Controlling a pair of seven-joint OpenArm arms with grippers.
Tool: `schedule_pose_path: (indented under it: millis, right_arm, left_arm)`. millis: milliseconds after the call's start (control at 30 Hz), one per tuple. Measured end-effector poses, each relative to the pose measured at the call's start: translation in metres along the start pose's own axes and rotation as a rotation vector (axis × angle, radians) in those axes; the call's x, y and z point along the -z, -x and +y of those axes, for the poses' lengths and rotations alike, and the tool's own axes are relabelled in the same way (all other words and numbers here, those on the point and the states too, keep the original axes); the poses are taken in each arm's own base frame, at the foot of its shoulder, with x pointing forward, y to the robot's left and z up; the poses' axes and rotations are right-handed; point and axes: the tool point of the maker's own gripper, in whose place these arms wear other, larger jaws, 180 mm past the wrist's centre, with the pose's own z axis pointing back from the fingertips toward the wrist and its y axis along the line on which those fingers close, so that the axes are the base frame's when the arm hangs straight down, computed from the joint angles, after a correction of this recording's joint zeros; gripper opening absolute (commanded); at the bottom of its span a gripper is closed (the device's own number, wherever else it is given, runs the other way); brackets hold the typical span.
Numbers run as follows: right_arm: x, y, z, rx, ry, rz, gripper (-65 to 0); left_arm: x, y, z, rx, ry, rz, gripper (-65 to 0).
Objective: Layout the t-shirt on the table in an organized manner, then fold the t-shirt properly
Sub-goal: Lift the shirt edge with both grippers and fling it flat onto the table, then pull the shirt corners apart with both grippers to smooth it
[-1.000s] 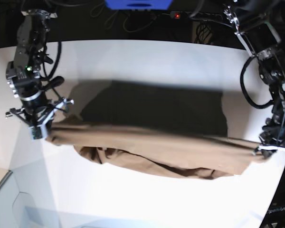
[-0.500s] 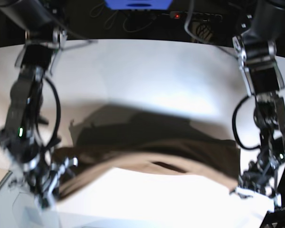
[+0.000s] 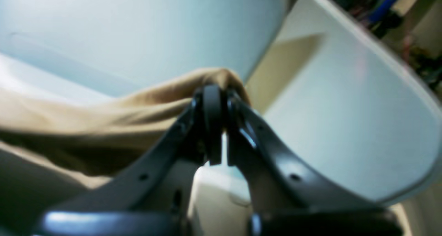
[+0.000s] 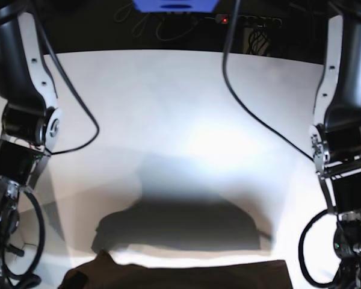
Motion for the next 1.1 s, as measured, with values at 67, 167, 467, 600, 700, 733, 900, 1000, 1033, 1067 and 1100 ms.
schedule_pose_path:
  millis: [67, 167, 467, 600, 700, 733, 900, 1000, 1033, 1067, 1100]
  right_arm:
    - [-0.012, 0.002, -0.003, 0.006, 0.022, -0.018, -65.0]
    - [-0.042, 0.045, 0.001, 0.000, 0.054, 0.061, -65.0]
    - [-0.127, 0.218, 0.099, 0.077, -0.110, 0.429, -65.0]
    - [-0.162, 0.264, 0.123, 0.081, -0.154, 0.565, -65.0]
    - [-0.180, 0.286, 0.134, 0.083, -0.181, 0.632, -65.0]
    - [-0.186, 0.290, 0.137, 0.088, -0.188, 0.643, -65.0]
    - [-0.216, 0.315, 0.150, 0.087, -0.222, 0.724, -65.0]
    - [-0.235, 0.329, 0.159, 0.093, -0.246, 0.767, -65.0]
    - [-0.239, 0.332, 0.161, 0.095, -0.249, 0.779, -64.0]
    - [-0.241, 0.333, 0.163, 0.103, -0.251, 0.784, -61.5]
    - [-0.241, 0.332, 0.165, 0.113, -0.249, 0.782, -58.5]
  left_arm:
    - [-0.002, 0.009, 0.001, 0.004, -0.001, 0.032, -64.9]
    - [-0.013, 0.059, 0.014, 0.006, -0.008, 0.138, -64.9]
    - [-0.109, 0.216, 0.110, -0.080, -0.194, 0.360, -64.6]
    - [-0.158, 0.246, 0.132, -0.149, -0.221, 0.382, -64.6]
    - [-0.190, 0.282, 0.133, -0.225, -0.214, 0.460, -64.6]
    - [-0.200, 0.293, 0.134, -0.241, -0.215, 0.483, -64.6]
    - [-0.234, 0.327, 0.145, -0.275, -0.253, 0.560, -64.6]
    - [-0.244, 0.337, 0.148, -0.279, -0.268, 0.583, -64.5]
    - [-0.246, 0.338, 0.149, -0.279, -0.271, 0.589, -64.5]
    - [-0.247, 0.342, 0.150, -0.286, -0.273, 0.595, -64.5]
    - [-0.248, 0.345, 0.153, -0.293, -0.280, 0.603, -64.5]
